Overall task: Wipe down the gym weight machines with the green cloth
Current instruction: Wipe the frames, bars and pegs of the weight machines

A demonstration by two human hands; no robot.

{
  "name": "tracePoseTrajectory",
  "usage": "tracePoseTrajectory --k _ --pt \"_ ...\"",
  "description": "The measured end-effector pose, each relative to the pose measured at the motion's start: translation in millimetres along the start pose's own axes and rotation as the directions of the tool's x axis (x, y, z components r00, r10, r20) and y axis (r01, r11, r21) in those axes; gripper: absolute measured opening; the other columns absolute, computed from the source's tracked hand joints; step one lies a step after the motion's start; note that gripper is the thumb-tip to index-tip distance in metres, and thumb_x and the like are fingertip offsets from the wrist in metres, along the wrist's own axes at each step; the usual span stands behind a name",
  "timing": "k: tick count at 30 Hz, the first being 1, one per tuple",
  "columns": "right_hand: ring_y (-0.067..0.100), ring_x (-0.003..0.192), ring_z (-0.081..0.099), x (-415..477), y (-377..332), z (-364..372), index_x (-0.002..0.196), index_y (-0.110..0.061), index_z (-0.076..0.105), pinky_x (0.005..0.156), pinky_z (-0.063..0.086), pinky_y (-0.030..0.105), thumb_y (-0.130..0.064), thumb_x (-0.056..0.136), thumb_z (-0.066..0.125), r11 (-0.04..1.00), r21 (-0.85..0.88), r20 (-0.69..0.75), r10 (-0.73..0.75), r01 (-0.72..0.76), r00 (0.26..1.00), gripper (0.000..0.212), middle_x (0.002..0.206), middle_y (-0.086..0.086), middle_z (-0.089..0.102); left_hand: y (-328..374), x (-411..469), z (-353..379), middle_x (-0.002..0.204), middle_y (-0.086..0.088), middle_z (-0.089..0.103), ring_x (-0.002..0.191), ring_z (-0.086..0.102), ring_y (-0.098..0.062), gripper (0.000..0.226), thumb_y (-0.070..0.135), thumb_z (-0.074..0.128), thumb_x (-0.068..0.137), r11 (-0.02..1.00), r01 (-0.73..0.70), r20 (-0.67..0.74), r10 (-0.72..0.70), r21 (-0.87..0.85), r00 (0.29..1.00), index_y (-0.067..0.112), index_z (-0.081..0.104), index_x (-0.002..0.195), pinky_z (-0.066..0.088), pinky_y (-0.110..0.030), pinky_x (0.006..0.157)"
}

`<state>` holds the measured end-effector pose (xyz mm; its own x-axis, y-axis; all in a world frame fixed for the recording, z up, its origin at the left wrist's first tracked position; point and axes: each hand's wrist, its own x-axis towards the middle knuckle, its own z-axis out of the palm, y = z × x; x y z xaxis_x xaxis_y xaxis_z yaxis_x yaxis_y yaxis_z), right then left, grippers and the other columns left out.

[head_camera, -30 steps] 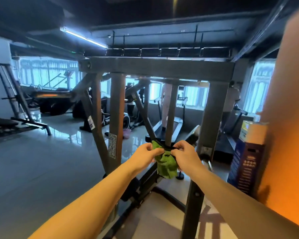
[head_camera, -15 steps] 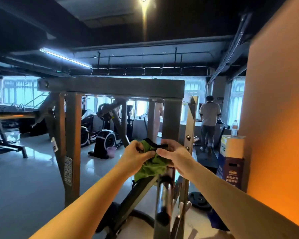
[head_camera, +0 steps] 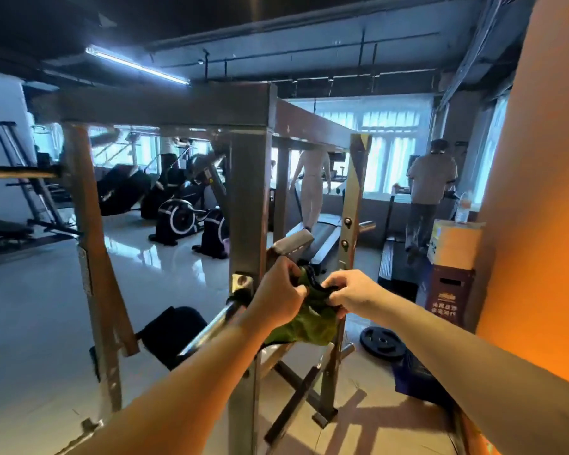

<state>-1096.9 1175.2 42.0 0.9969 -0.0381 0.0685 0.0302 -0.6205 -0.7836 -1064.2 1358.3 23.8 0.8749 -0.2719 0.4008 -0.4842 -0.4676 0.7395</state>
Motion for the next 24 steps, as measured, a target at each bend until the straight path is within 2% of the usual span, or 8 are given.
tracePoseTrajectory --k 5,9,12,15,17,19,22,24 --pt "0.035 0.107 0.068 52 79 -13 0.093 -0.006 0.066 0.090 0.061 0.050 -0.008 0.086 0.058 0.971 0.191 0.054 0.134 -0.142 0.990 0.010 0.109 0.022 0.067 -16 36 70 0.094 0.004 0.060 0.085 0.059 -0.011 0.021 0.028 0.070 0.092 0.994 0.000 -0.001 0.000 0.109 1.000 0.027 0.052 0.103 0.045 -0.025 0.069" --pt "0.036 0.115 0.064 107 129 -29 0.098 -0.004 0.066 0.103 0.053 0.048 -0.024 0.071 0.056 0.949 0.273 0.032 0.154 -0.157 0.988 0.035 0.117 0.025 0.066 -48 86 120 0.095 0.004 0.063 0.086 0.064 -0.011 0.023 0.037 0.069 0.094 0.994 0.068 0.051 -0.073 0.088 0.996 0.024 0.055 0.106 0.056 -0.026 0.075" --pt "0.036 0.114 0.064 157 163 -40 0.120 -0.006 0.063 0.095 0.055 0.047 -0.023 0.092 0.057 0.911 0.347 0.076 0.211 -0.224 0.974 0.033 0.119 0.018 0.068 -73 130 147 0.090 0.001 0.064 0.079 0.064 -0.012 0.031 0.049 0.067 0.094 0.981 0.196 0.138 -0.194 -0.004 0.971 0.021 0.057 0.103 0.057 -0.029 0.071" --pt "0.036 0.113 0.066 203 194 -45 0.123 -0.018 0.064 0.101 0.052 0.054 -0.019 0.104 0.050 0.852 0.450 0.108 0.246 -0.268 0.963 0.023 0.120 0.012 0.071 -90 164 166 0.088 -0.003 0.069 0.077 0.068 -0.017 0.048 0.058 0.076 0.082 0.951 0.287 0.272 -0.247 -0.118 0.930 0.016 0.062 0.101 0.059 -0.036 0.069" --pt "0.036 0.113 0.067 231 210 -45 0.122 -0.023 0.064 0.103 0.052 0.054 -0.013 0.106 0.047 0.829 0.459 0.109 0.303 -0.318 0.947 0.025 0.120 0.013 0.072 -103 179 175 0.098 0.001 0.070 0.090 0.068 -0.014 0.047 0.049 0.085 0.076 0.964 0.265 0.349 -0.239 -0.029 0.906 0.023 0.062 0.106 0.059 -0.034 0.076" --pt "0.033 0.112 0.068 255 223 -41 0.121 -0.024 0.064 0.104 0.052 0.054 -0.020 0.098 0.062 0.827 0.416 0.154 0.346 -0.379 0.925 0.024 0.122 0.012 0.071 -116 190 181 0.102 0.005 0.066 0.094 0.065 -0.011 0.042 0.039 0.087 0.077 0.972 0.205 0.399 -0.234 0.113 0.887 0.026 0.062 0.109 0.058 -0.029 0.078" --pt "0.026 0.117 0.063 283 237 -36 0.123 -0.029 0.064 0.110 0.046 0.050 -0.036 0.084 0.079 0.854 0.309 0.288 0.335 -0.418 0.897 0.043 0.124 0.003 0.068 -138 206 191 0.097 0.003 0.067 0.092 0.065 -0.014 0.024 0.038 0.075 0.089 0.954 0.148 0.349 -0.236 0.260 0.907 0.020 0.073 0.105 0.057 -0.027 0.075" --pt "0.022 0.121 0.060 303 245 -35 0.127 -0.034 0.062 0.112 0.043 0.044 -0.040 0.082 0.083 0.887 0.257 0.399 0.264 -0.383 0.878 0.050 0.127 -0.003 0.065 -148 217 197 0.089 0.002 0.067 0.087 0.065 -0.014 0.025 0.040 0.069 0.094 0.936 0.192 0.275 -0.276 0.295 0.921 0.017 0.075 0.101 0.056 -0.033 0.075"
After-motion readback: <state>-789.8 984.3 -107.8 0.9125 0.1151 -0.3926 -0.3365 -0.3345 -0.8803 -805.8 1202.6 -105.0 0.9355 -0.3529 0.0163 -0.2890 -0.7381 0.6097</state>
